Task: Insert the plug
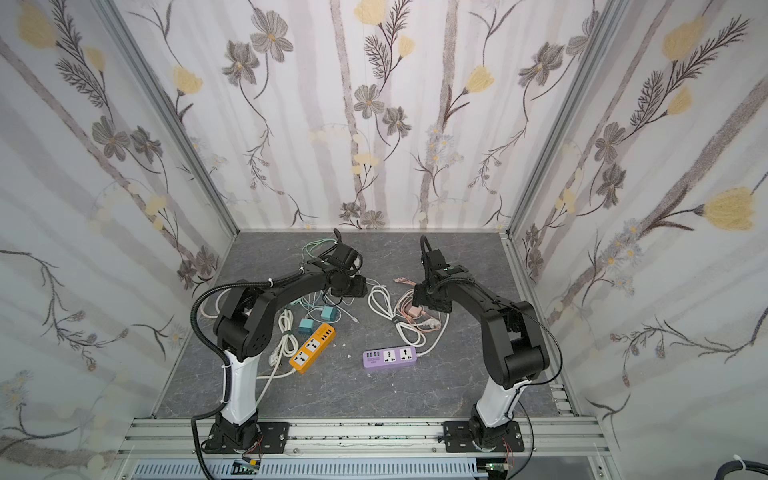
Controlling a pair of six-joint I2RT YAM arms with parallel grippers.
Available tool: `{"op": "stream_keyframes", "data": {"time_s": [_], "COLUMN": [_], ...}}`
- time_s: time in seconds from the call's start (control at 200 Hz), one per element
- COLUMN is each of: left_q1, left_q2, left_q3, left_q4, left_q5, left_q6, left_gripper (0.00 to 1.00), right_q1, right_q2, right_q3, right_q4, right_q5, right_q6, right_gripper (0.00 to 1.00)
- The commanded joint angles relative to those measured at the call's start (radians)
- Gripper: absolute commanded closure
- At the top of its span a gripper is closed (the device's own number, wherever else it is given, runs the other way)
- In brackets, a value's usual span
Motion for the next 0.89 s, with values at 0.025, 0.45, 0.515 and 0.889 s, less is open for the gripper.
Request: {"op": "stream_keyframes", "data": {"time_s": [0.025, 0.45, 0.515, 0.889], "left_q1": [0.002, 0.01, 0.01, 0.023], "left_q2": [0.012, 0.01, 0.009, 0.009], "left_q3": [0.014, 0.002, 0.002, -0.005], "left_q4": [-0.015, -0.021, -0.022, -0.022], "left_q5": [-0.017, -0.024, -0.026, -0.026], "left_q6": [-0.016, -0.016, -0.016, -0.018], "left_gripper": [0.39, 0.39, 0.39, 0.39], "right_q1": [-0.036, -0.03, -0.027, -0.008], "right_q2": [0.03, 0.052, 0.082, 0.144], "right_q3": [0.007, -0.087, -0.066, -0.027], "right_q4": [0.003, 0.07, 0.053, 0.059], "right_q5": [0.016, 0.095, 0.116, 0.198], "right_q6": [0.082, 0.325, 0.357, 0.4], "right_gripper": [0.21, 0.34, 0.39, 0.56]}}
